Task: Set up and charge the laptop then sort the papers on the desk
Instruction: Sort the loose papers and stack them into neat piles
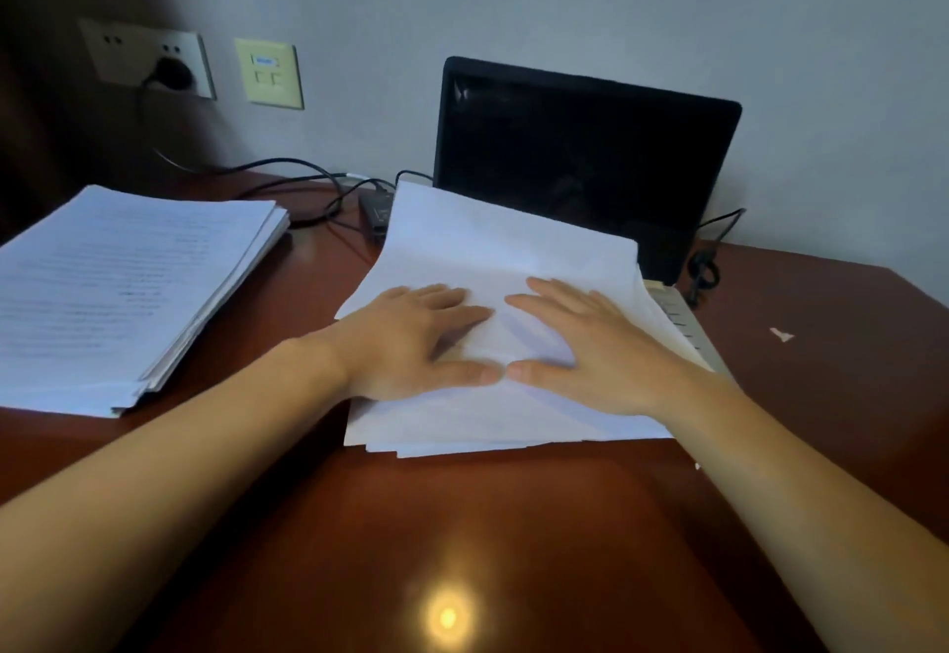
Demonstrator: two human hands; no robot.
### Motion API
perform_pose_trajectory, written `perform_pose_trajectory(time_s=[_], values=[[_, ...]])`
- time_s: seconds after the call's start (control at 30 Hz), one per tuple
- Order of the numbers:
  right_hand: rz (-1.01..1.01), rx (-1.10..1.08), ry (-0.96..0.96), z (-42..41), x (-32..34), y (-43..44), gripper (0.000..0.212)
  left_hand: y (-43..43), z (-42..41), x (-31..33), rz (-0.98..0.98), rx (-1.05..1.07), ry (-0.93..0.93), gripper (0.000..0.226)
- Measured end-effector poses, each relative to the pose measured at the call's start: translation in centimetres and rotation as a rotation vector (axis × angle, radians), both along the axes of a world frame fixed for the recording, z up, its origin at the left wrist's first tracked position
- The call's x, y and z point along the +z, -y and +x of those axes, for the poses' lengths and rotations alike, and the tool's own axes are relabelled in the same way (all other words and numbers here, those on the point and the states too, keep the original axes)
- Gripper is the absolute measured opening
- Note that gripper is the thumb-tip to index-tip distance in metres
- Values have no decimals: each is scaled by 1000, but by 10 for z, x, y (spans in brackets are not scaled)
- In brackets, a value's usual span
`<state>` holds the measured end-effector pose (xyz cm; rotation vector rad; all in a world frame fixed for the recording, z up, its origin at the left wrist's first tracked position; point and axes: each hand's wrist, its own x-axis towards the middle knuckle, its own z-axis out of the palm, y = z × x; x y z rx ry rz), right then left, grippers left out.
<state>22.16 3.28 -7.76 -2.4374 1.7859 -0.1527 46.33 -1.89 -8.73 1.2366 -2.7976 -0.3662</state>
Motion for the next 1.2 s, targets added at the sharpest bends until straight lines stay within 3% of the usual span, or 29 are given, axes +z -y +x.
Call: perform_pose_trajectory(time_s=[0.2, 0.33, 0.57, 0.83, 0.97, 1.1, 1.2], values=[[44, -3, 23, -2, -4, 2, 76, -6, 5, 1, -164, -136, -121, 83], [125, -121, -11, -8, 10, -10, 88, -31, 7, 14, -55, -247, 46, 101], [184, -252, -45, -4, 14, -22, 92, -10, 12, 10, -256, -391, -201, 32], [113, -170, 22, -2, 3, -19, 77, -7, 11, -3, -398, -234, -157, 40], [117, -361, -85, -6, 8, -21, 72, -5, 27, 9, -216, -116, -200, 70], [76, -362, -58, -6, 11, -24, 69, 0, 35, 13, -118, -127, -217, 55], [76, -240, -24, -3, 9, -24, 73, -2, 30, 14, -76, -113, -196, 61]])
